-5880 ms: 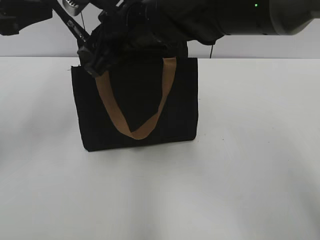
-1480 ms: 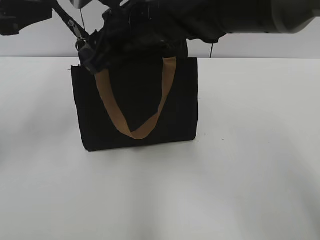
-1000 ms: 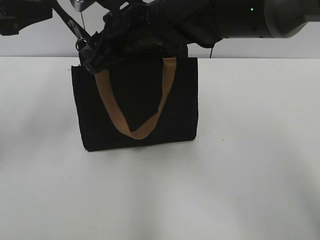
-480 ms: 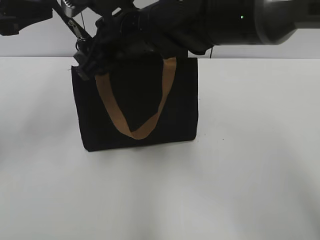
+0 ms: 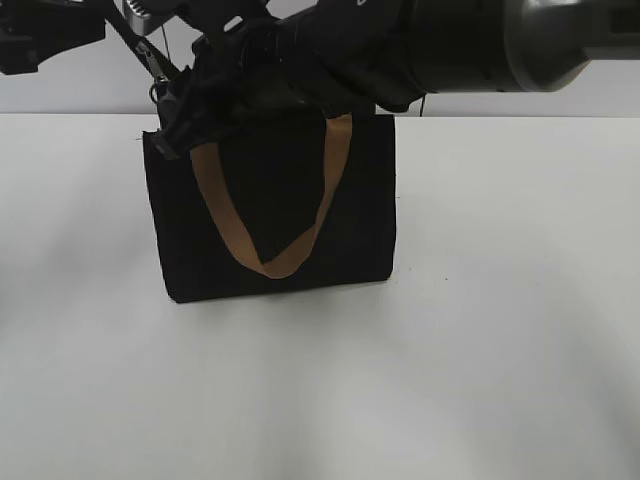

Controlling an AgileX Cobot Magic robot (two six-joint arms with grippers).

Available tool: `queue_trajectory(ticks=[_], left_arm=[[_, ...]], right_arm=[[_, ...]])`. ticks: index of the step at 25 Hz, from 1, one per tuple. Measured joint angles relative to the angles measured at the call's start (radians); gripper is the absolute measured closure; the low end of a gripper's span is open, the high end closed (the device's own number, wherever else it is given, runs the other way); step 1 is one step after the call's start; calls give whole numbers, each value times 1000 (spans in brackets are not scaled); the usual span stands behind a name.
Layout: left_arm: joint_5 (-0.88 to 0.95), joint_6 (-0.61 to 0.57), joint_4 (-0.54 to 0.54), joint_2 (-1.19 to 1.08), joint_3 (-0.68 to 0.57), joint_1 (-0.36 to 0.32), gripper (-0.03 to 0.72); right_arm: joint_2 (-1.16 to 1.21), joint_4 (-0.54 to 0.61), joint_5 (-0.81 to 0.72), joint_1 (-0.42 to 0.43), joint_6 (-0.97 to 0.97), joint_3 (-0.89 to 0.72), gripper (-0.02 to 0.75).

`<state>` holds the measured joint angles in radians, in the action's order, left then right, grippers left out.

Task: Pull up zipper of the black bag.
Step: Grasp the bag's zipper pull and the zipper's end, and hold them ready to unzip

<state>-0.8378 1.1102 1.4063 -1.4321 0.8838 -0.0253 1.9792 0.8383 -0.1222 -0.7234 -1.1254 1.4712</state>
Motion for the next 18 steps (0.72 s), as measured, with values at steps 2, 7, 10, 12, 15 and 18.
queue_trajectory(ticks=[2, 7, 10, 12, 15, 18], left_arm=[[3, 0, 8, 0, 0, 0, 669], [6, 0, 12, 0, 0, 0, 669], [12, 0, 13, 0, 0, 0, 669], [19, 0, 14, 0, 0, 0, 669], [22, 0, 15, 0, 0, 0, 669], [24, 0, 16, 0, 0, 0, 669]], right_arm=[[0, 0, 0, 0, 0, 0, 552], [0, 0, -1, 0, 0, 0, 556], [-1, 10, -10, 0, 1, 0, 598], [-3, 16, -22, 0, 1, 0, 659], [-9, 18, -41, 0, 1, 0, 731], [-26, 18, -43, 0, 1, 0, 749]])
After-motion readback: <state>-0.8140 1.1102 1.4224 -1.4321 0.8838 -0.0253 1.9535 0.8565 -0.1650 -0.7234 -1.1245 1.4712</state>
